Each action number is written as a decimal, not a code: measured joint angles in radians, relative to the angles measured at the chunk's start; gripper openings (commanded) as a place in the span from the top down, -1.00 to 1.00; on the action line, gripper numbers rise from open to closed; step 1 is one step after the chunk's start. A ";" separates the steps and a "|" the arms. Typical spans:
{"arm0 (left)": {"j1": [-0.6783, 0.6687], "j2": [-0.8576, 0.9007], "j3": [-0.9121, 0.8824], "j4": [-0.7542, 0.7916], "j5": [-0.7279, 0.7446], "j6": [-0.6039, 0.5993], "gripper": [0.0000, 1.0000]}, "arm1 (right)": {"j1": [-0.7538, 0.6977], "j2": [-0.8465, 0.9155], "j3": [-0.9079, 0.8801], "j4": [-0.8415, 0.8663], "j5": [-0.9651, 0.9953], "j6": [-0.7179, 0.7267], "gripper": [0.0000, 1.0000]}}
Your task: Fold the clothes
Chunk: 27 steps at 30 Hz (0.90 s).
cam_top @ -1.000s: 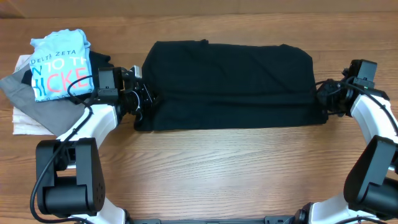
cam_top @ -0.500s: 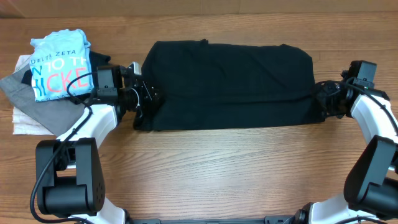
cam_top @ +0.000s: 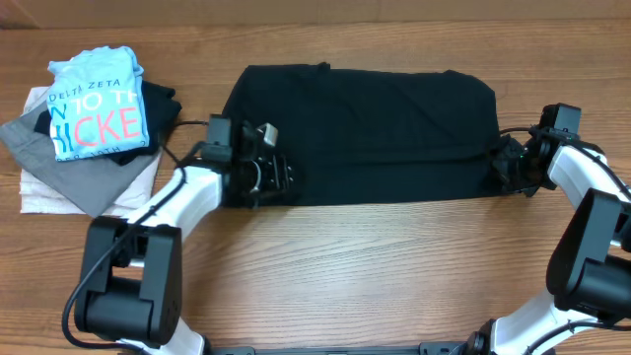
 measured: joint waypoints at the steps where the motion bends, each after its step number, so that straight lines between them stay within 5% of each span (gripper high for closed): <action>1: -0.010 0.000 0.000 -0.008 -0.016 0.006 -0.12 | 0.000 0.000 0.000 -0.003 0.000 0.000 0.39; 16: -0.129 0.000 0.000 0.026 -0.234 0.019 -0.20 | 0.000 0.000 0.000 -0.017 0.002 0.000 0.44; 27: -0.073 0.000 0.000 0.037 -0.444 -0.010 -0.33 | 0.000 0.000 0.000 -0.091 0.023 0.000 0.52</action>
